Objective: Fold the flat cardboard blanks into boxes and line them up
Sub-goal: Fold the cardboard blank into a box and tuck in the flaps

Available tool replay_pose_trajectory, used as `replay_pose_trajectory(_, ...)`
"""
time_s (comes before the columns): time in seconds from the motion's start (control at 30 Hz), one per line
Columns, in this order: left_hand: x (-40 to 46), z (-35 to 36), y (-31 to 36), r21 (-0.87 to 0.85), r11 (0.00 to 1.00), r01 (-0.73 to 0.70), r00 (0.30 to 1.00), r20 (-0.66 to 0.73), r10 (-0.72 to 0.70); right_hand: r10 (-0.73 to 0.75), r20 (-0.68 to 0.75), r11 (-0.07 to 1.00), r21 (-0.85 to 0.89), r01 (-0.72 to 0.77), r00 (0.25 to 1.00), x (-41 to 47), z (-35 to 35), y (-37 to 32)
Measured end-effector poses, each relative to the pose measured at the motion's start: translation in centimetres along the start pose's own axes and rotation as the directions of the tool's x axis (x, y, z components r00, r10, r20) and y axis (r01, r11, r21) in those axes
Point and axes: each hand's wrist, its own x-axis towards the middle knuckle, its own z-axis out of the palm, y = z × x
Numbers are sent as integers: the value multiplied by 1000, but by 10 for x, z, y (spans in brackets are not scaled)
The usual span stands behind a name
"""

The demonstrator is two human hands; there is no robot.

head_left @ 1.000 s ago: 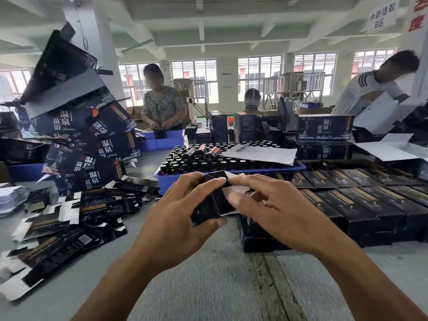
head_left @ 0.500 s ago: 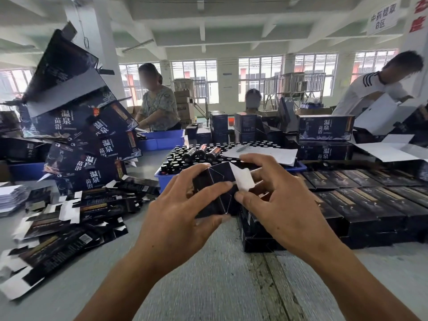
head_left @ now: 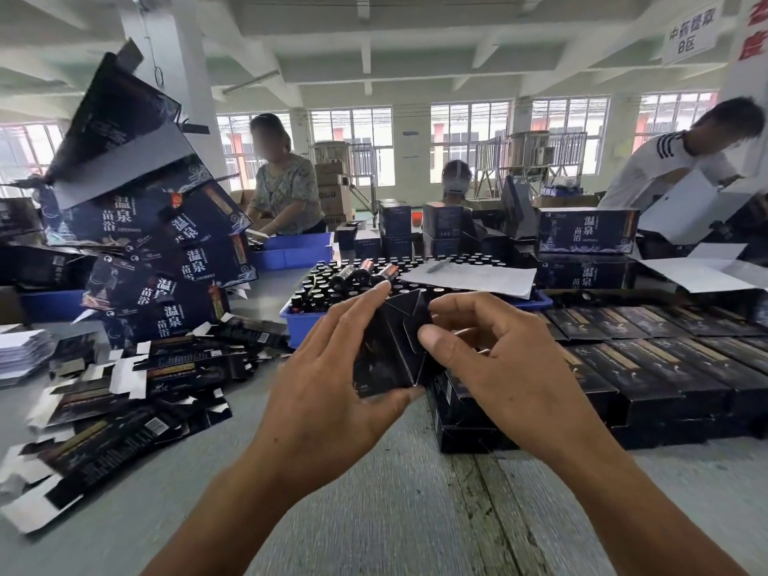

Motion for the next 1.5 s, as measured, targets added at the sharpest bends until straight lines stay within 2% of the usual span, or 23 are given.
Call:
replay_pose_trajectory(0.3,-1,1,8,13,1000,2,1000,7,-3,30,-71,998,52,-26,997,-2,4,-1)
replay_pose_trajectory(0.57,-3,1,9,11,1000,5,1000,20,-5,-20,-159,998,-59,10,987,-6,9,-4)
replay_pose_trajectory(0.87,-1,-2,8,21,999,41,999,19,-41,17,-10,999,-47,-17,1000,-3,0,-3)
replay_pose_trajectory(1.0,-1,-1,13,137,986,-99,995,19,97,53,77,993,-113,-44,996,-5,6,-3)
replay_pose_trajectory(1.1,-2,3,16,146,977,-158,987,27,156,49,10,998,-35,-49,999,-3,8,-3)
replay_pose_trajectory(1.2,-2,3,15,71,997,-26,991,-130,35,185,-80,977,120,-175,980,3,2,4)
replay_pose_trajectory(1.27,0,-1,13,-95,982,166,946,-266,-186,296,-52,919,288,-269,954,7,-1,10)
replay_pose_trajectory(1.3,2,-4,12,-210,944,256,906,-288,-310,321,-13,883,365,-295,947,9,-1,12)
replay_pose_trajectory(1.33,5,-7,11,-318,890,327,865,-279,-417,334,37,850,421,-318,942,10,-1,13)
replay_pose_trajectory(1.4,9,-12,6,-517,751,410,813,-166,-558,350,138,818,436,-374,926,11,2,13)
replay_pose_trajectory(1.5,12,-15,3,-725,547,419,823,49,-566,339,263,863,295,-410,903,9,6,13)
